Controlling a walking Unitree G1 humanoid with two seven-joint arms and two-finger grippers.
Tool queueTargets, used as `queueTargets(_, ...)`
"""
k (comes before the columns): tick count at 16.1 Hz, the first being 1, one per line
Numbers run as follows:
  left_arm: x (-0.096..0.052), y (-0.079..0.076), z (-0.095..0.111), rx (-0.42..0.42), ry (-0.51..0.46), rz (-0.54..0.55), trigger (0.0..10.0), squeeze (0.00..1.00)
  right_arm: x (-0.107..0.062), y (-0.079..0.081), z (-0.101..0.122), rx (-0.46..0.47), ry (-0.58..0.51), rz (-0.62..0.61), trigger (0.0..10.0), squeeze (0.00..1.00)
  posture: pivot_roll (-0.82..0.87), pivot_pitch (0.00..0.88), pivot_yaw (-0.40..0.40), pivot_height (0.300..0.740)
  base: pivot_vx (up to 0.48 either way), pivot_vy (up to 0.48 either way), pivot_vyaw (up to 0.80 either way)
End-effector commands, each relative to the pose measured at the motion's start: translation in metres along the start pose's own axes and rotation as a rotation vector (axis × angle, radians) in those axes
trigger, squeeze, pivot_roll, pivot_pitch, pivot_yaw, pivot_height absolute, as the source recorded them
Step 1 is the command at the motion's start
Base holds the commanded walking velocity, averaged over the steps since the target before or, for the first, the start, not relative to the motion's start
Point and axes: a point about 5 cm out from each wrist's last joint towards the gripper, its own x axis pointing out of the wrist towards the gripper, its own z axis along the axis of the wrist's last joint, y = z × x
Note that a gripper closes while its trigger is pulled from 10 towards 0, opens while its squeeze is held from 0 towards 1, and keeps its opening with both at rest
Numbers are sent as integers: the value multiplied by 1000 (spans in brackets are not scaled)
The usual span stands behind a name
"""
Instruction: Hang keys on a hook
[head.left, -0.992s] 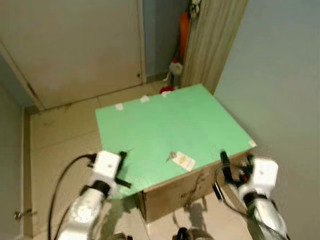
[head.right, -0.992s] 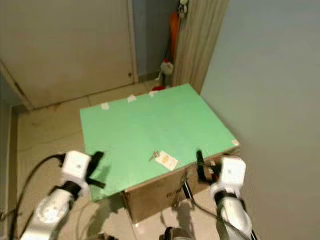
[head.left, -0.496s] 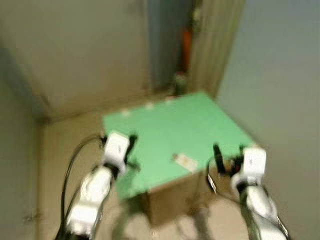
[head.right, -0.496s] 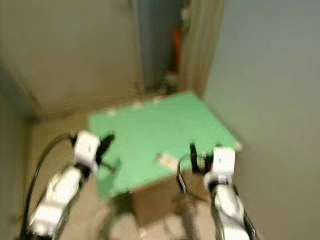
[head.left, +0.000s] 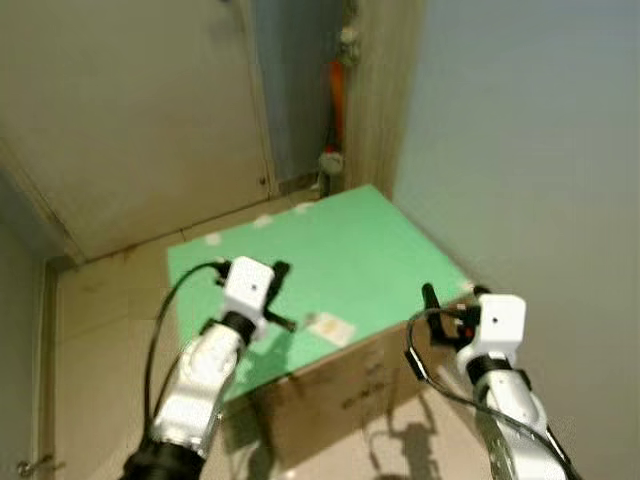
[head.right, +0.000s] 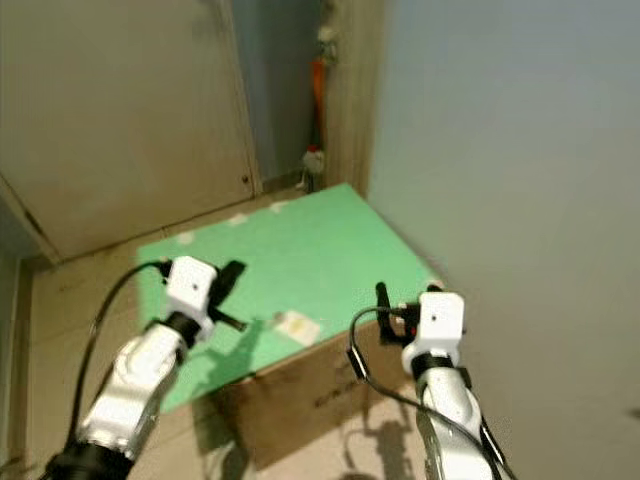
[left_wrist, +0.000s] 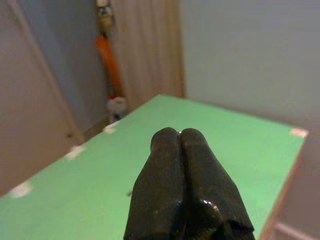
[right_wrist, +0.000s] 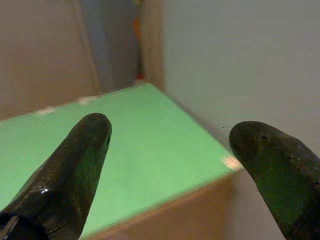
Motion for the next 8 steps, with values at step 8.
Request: queueTargets(8, 4, 11, -7, 18, 44, 50, 10000, 0, 2, 5, -1, 9, 14, 42, 10000, 0, -137, 0, 23, 740, 0, -177, -391)
